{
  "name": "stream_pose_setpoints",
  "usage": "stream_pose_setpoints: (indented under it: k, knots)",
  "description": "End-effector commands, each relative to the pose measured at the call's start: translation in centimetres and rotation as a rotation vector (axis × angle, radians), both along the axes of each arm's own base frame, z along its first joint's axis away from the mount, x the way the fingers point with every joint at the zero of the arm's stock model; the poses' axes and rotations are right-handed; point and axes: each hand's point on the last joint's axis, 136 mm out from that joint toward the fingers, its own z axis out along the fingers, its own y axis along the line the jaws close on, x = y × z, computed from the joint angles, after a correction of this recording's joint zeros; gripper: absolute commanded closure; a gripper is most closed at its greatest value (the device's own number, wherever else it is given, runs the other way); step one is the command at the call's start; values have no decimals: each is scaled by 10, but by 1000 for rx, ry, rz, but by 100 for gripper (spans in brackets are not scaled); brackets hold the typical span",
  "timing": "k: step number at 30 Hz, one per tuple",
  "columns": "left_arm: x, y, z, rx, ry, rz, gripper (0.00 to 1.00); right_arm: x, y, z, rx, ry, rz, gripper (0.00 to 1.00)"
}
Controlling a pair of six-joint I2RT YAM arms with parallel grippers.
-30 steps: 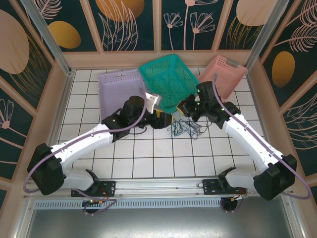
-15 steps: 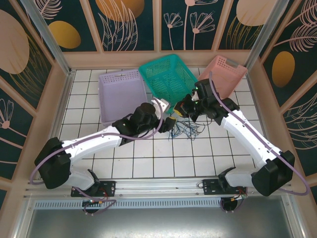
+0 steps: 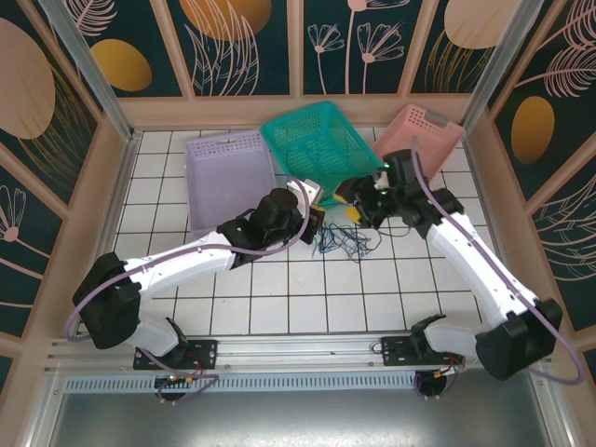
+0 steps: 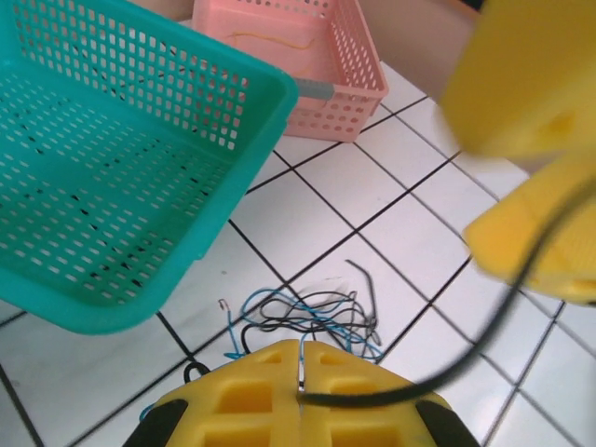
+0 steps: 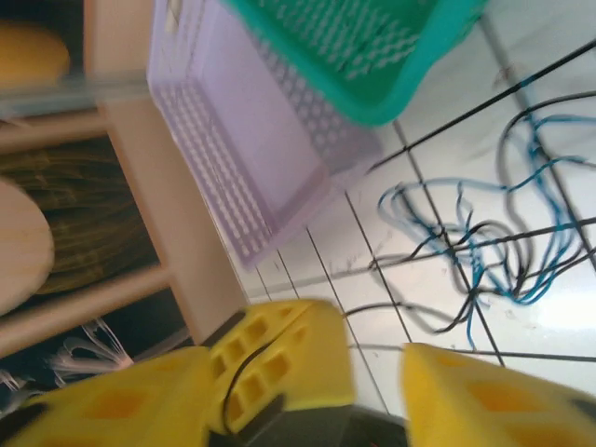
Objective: Untangle the cables
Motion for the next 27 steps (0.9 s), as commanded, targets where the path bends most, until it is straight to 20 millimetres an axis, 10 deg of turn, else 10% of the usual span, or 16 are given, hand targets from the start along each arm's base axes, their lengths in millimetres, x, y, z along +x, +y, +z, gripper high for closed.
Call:
stream_pose_setpoints:
  k: [1, 8, 20, 23, 27]
  knots:
    - [-8, -1, 27, -138, 92, 29, 100, -15, -43, -15, 23, 41, -189, 28]
    - [-15, -3, 33, -223, 181, 42, 100, -47, -45, -88, 134, 199, -281, 26]
    - [-22, -6, 43, -282, 224, 21, 100, -23, 34, -113, 242, 231, -171, 21]
    - [-22, -2, 52, -302, 215, 33, 100, -18, 40, -129, 226, 262, -163, 34]
    - [-19, 9, 74, -321, 184, 80, 100, -18, 24, -161, 120, 301, -183, 81]
